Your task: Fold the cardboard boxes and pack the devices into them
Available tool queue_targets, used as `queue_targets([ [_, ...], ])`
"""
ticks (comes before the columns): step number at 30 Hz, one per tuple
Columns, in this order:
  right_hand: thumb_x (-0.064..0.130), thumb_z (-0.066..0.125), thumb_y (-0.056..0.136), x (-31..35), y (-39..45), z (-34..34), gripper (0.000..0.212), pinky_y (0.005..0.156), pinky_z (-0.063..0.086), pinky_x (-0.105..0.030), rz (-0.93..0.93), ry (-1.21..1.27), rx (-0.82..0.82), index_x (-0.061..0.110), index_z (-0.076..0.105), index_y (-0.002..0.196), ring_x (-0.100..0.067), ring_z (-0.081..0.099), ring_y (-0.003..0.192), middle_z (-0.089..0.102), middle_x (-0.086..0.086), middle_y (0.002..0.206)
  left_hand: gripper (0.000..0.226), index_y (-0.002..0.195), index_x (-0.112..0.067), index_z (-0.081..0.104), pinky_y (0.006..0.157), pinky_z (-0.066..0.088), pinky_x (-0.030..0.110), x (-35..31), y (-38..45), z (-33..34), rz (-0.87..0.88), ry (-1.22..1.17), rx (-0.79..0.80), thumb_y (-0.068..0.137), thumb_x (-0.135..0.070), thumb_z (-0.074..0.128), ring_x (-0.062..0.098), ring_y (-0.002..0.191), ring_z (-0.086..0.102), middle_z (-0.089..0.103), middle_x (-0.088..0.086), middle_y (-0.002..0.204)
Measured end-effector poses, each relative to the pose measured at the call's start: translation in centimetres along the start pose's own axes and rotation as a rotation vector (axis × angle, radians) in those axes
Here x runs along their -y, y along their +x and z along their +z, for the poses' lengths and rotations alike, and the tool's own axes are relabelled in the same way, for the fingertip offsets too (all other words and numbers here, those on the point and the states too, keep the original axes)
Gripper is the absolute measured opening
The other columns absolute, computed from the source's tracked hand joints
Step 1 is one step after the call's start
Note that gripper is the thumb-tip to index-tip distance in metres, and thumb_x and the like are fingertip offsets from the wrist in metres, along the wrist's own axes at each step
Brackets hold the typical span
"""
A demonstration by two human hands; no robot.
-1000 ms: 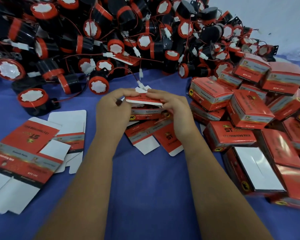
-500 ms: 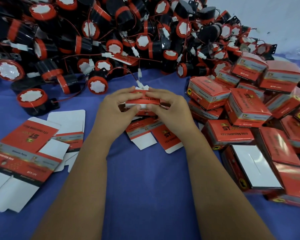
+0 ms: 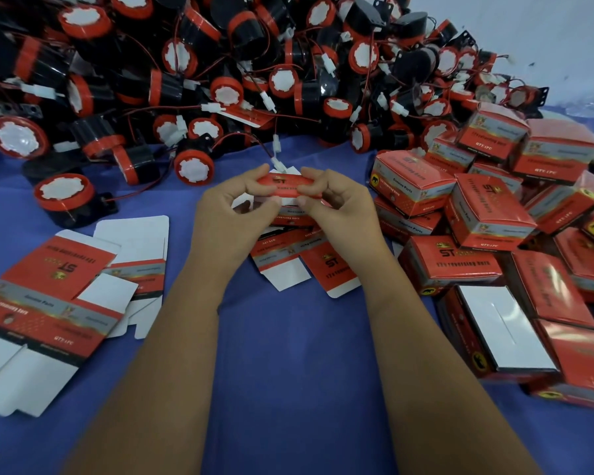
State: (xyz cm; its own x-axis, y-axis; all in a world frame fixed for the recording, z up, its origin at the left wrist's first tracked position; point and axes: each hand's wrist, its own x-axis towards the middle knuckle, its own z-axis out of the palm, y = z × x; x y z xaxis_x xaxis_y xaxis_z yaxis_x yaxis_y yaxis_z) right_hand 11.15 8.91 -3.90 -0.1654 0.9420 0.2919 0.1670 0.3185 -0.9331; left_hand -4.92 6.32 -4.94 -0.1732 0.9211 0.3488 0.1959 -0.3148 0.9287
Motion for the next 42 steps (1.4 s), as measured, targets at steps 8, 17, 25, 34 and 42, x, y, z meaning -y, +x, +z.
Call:
queue_targets([
  [8, -0.004, 0.055, 0.089, -0.3, 0.2, -0.2, 0.014, 0.092, 0.053, -0.027, 0.055, -0.052, -0.018, -0.006, 0.068, 0.082, -0.009, 0.054, 0.122, 0.058, 0.000, 0.137, 0.033, 0.079, -0.033, 0.067, 0.095, 0.054, 0.027, 0.6, 0.0, -0.1, 0.001, 0.155, 0.049, 0.083, 0.000, 0.072, -0.010, 0.119, 0.053, 0.057, -0.029, 0.125],
  [17, 0.006, 0.076, 0.075, 0.6, 0.9, 0.2, 0.036, 0.089, 0.044, -0.023, -0.114, -0.465, 0.027, 0.027, 0.056, 0.095, -0.022, 0.049, 0.110, 0.045, 0.002, 0.110, 0.068, 0.136, -0.030, 0.049, 0.100, 0.048, 0.027, 0.9, 0.5, 0.3, -0.027, 0.364, 0.018, 0.076, -0.023, 0.081, 0.003, 0.117, 0.056, 0.059, -0.003, 0.136],
  [25, 0.005, 0.054, 0.092, 2.2, 3.3, 2.7, 0.064, 0.114, 0.019, -0.039, 0.087, -0.819, -0.341, 0.008, 0.027, 0.150, -0.039, 0.005, 0.147, -0.003, -0.022, 0.160, 0.090, 0.149, -0.023, 0.036, 0.108, 0.027, 0.049, 0.7, 0.2, -0.1, -0.238, 0.949, -0.127, 0.077, -0.066, 0.069, 0.035, 0.141, 0.026, 0.041, 0.008, 0.152],
  [34, 0.010, 0.052, 0.087, 1.3, 0.6, 3.1, 0.004, 0.066, 0.030, -0.032, 0.193, -0.676, -0.062, 0.011, 0.053, 0.091, -0.029, 0.050, 0.087, 0.059, -0.009, 0.087, 0.046, 0.136, -0.018, 0.056, 0.098, 0.037, 0.033, 0.2, 0.0, -1.0, -0.091, 0.681, -0.259, 0.092, -0.009, 0.062, 0.034, 0.123, 0.048, 0.056, 0.013, 0.133],
  [42, 0.011, 0.065, 0.091, 1.3, -0.1, 2.5, 0.034, 0.051, 0.037, 0.001, 0.266, -0.125, -0.162, 0.005, 0.057, 0.123, 0.022, 0.053, 0.066, 0.055, 0.019, 0.082, 0.044, 0.133, -0.011, 0.058, 0.099, 0.031, 0.001, -0.8, -0.2, -1.3, 0.116, 0.342, -0.500, 0.090, 0.000, 0.062, 0.010, 0.128, 0.045, 0.048, 0.010, 0.142],
])
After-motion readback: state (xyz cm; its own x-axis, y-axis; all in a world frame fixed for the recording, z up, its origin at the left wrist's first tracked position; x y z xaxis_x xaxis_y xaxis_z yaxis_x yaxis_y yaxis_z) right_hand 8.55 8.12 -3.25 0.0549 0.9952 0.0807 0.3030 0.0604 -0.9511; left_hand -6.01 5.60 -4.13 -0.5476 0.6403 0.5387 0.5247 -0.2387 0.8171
